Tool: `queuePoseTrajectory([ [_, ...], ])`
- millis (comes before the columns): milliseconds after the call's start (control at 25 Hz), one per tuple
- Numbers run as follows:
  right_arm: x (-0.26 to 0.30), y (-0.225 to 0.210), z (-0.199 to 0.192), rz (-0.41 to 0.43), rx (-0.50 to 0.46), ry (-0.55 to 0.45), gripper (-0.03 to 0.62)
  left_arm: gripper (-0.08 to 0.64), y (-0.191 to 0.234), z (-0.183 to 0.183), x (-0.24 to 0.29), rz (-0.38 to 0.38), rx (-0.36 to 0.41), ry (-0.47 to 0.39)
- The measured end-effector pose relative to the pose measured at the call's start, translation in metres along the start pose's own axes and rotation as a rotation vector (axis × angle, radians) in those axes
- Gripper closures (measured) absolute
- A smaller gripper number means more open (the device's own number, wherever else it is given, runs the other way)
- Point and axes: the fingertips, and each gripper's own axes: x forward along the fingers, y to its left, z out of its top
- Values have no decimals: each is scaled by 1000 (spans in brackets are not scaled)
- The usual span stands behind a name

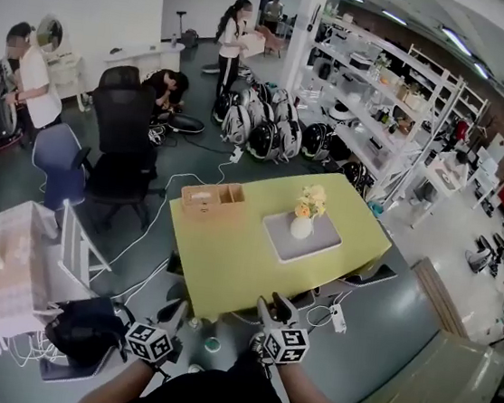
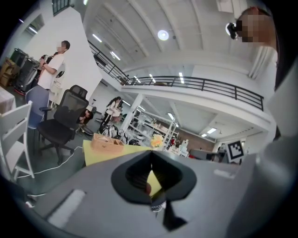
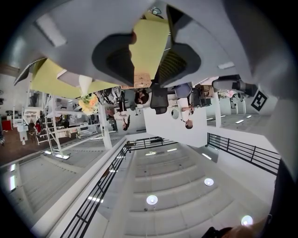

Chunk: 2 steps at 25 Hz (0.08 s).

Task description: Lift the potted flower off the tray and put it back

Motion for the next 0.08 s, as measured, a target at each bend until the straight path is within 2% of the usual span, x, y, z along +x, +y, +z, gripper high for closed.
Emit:
queuePoseTrajectory([
  [80,1,0,-1,4,-1,1,422,552,2,-2,0,5,-4,3],
])
